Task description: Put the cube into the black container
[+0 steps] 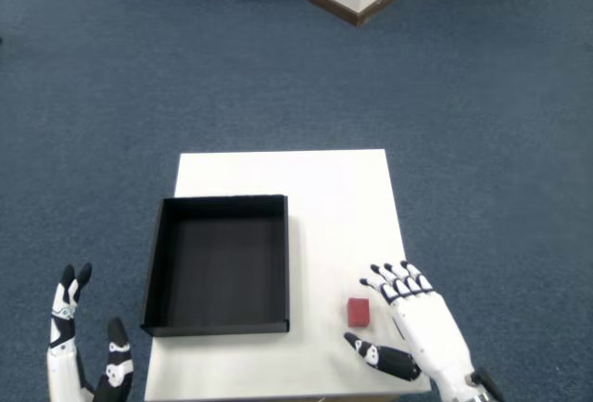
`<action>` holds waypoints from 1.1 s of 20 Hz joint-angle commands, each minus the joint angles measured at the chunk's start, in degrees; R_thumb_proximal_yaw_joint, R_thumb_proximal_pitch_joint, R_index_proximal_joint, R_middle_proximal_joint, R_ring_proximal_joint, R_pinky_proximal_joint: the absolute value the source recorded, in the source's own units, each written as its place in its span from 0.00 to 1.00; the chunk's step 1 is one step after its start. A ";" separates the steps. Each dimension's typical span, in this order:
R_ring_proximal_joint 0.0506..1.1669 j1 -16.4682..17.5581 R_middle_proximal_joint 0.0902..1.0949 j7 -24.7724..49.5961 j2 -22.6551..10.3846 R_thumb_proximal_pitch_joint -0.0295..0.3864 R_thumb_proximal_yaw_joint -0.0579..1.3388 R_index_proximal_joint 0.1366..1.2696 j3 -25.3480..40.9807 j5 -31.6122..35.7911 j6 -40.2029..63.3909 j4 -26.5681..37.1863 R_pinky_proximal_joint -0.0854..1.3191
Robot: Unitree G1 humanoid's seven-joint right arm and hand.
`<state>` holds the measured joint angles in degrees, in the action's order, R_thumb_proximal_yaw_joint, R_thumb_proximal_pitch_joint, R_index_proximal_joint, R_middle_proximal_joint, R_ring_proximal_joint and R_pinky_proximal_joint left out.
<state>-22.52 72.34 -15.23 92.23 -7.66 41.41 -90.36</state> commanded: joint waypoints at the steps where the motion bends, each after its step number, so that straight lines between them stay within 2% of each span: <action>1: 0.15 -1.57 0.10 -0.88 -1.53 0.11 0.46 0.23 -1.41 2.53 -1.08 -0.42 0.06; 11: 0.16 0.51 0.11 -7.58 -2.73 0.12 0.46 0.24 -3.26 4.33 -6.96 2.92 0.06; 22: 0.15 -0.76 0.11 -8.18 -3.10 0.15 0.46 0.25 -3.09 4.04 -8.54 6.09 0.06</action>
<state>-21.27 62.90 -17.27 89.45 -4.77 33.15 -84.36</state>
